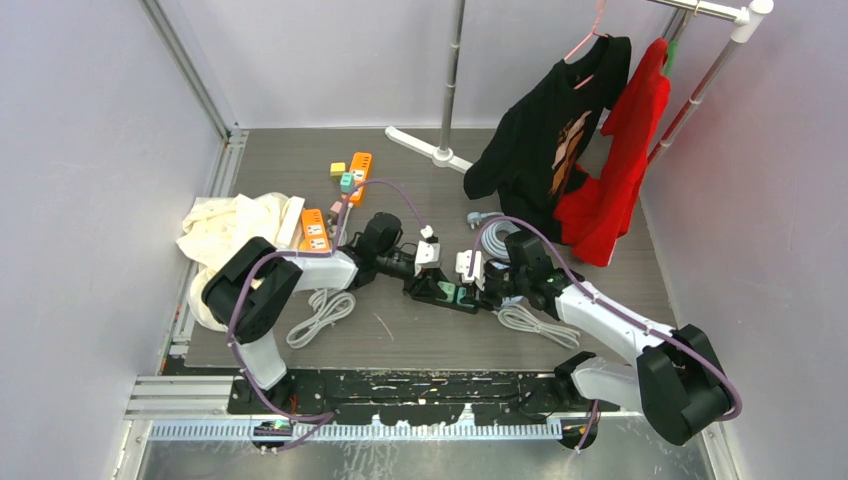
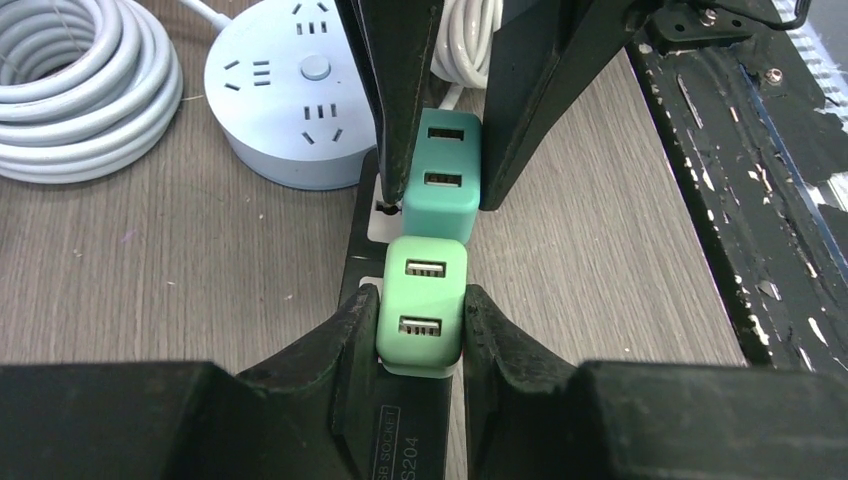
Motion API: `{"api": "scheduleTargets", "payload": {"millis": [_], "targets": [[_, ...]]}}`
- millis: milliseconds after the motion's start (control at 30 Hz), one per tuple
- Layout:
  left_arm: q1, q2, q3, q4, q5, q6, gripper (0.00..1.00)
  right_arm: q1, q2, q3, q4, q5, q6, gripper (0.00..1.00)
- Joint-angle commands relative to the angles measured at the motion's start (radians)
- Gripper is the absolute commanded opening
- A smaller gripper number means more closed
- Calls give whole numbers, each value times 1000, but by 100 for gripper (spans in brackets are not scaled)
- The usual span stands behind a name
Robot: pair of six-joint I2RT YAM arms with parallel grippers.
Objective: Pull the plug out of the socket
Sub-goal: Remove the plug from the socket.
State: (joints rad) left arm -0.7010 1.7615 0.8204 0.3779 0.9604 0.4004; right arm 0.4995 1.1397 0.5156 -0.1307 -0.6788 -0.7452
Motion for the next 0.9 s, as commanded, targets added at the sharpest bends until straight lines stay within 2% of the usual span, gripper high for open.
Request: {"api": "scheduleTargets", "payload": {"millis": [0,167,267,333,433,500,600,733,867], "targets": [[-9,3,30,-80,24,58,1,-4,-4,40,-109,-62,-71,17],[-27,-32,-12,-164,-71,152,0,-5,-11,55,-92,-39,32,2],[-34,-42,-27,-192,-109,182,0,-22,-15,66,-133,-17,18,1],[-33,-43,-39,-192,-132,190,0,-34,-17,80,-207,-6,-46,1],[-32,-40,-50,-192,-154,199,0,-36,-30,91,-367,21,-236,1],[-33,-36,-50,-192,-158,199,0,-36,-36,92,-412,24,-282,1],[-33,-25,-38,-198,-162,197,0,-32,-44,94,-374,-41,-195,1],[-38,-16,-16,-236,-170,197,0,-24,-36,103,-173,-71,55,1],[-38,-17,-15,-260,-171,196,0,-37,-26,125,-101,-60,136,1]]}}
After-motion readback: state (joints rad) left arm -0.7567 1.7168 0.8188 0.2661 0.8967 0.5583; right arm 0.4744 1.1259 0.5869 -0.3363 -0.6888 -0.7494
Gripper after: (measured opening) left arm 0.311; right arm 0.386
